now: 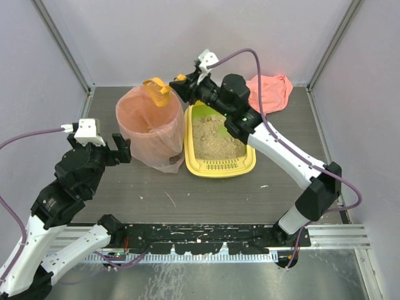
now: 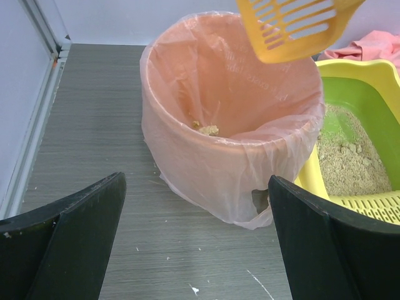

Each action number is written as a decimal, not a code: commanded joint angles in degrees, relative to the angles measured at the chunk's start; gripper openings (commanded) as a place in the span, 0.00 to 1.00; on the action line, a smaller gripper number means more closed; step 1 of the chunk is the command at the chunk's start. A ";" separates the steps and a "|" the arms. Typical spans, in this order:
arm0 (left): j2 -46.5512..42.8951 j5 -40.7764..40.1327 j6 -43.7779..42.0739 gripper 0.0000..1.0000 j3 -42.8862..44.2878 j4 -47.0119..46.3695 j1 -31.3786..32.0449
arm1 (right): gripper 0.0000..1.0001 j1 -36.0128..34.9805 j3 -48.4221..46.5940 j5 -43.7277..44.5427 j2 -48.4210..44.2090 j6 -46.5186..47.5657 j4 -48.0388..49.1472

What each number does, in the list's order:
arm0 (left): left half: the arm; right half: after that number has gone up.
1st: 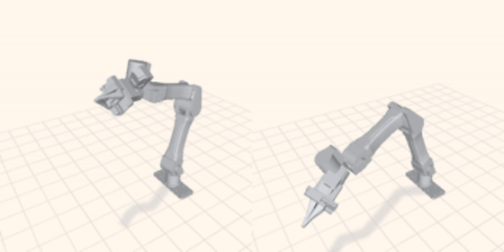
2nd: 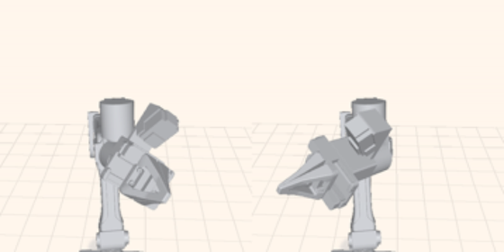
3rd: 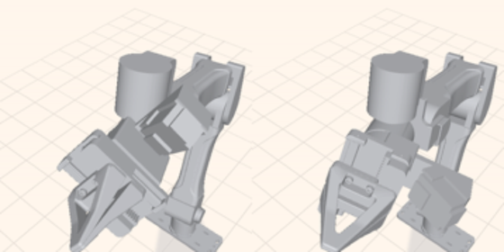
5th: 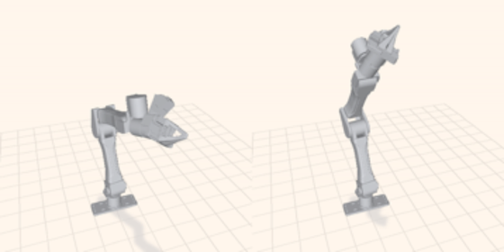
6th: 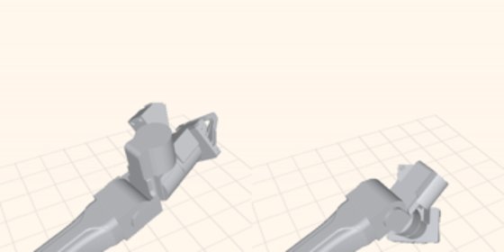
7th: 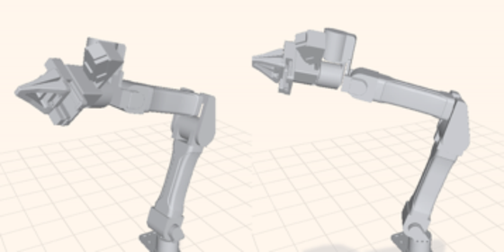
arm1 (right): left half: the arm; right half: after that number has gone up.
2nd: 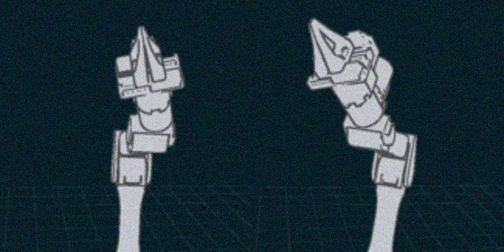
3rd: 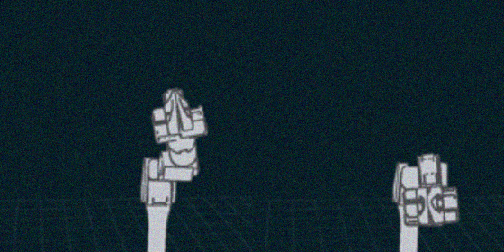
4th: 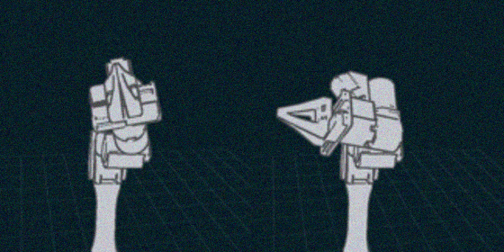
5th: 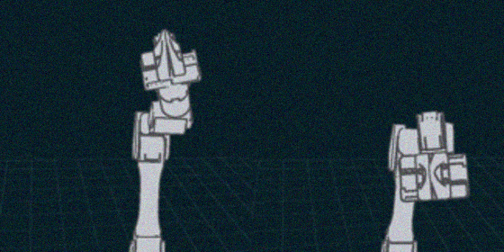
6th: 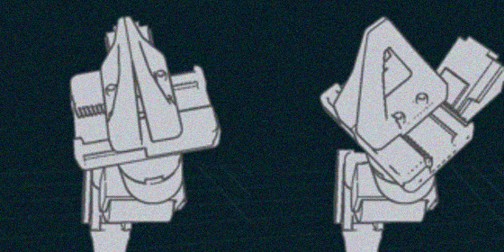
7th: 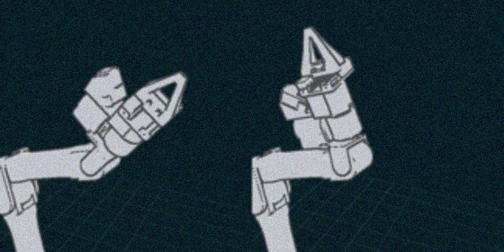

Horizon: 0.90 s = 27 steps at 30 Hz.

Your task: Clean the litter box

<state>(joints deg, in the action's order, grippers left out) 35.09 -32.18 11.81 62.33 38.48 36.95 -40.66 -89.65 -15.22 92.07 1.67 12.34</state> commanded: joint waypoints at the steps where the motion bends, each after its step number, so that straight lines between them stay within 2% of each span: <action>1: 0.94 -0.07 0.98 0.98 -0.25 -2.42 -0.34 | 0.01 -0.06 1.98 6.51 -9.40 -9.80 6.17; 6: 1.89 0.56 0.81 0.98 -0.47 -3.20 -0.34 | 0.01 4.37 8.36 8.30 -17.49 -15.65 5.43; 11: 4.20 2.76 0.74 0.98 -0.38 -4.03 -0.33 | 0.01 8.63 11.97 14.98 -24.28 -16.01 -6.00; 15: 5.98 4.33 0.74 0.98 -0.38 -5.23 -0.30 | 0.01 9.16 12.89 23.43 -27.61 -13.50 -15.63; 19: 7.01 4.71 0.32 0.98 -0.28 -5.88 -0.30 | 0.01 9.16 12.18 30.99 -27.10 -12.43 -25.66; 23: 7.89 4.93 -0.16 0.98 -0.32 -6.10 -0.31 | 0.01 9.21 9.59 32.67 -22.14 -11.12 -32.94; 27: 8.40 5.00 -0.20 0.98 -0.62 -6.06 -0.32 | 0.01 9.65 5.83 33.23 -15.25 -10.16 -36.00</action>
<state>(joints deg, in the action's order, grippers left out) 43.64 -27.66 12.38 61.65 36.01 36.95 -31.35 -79.09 14.81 71.81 -10.39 -18.37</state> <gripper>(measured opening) 0.980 0.275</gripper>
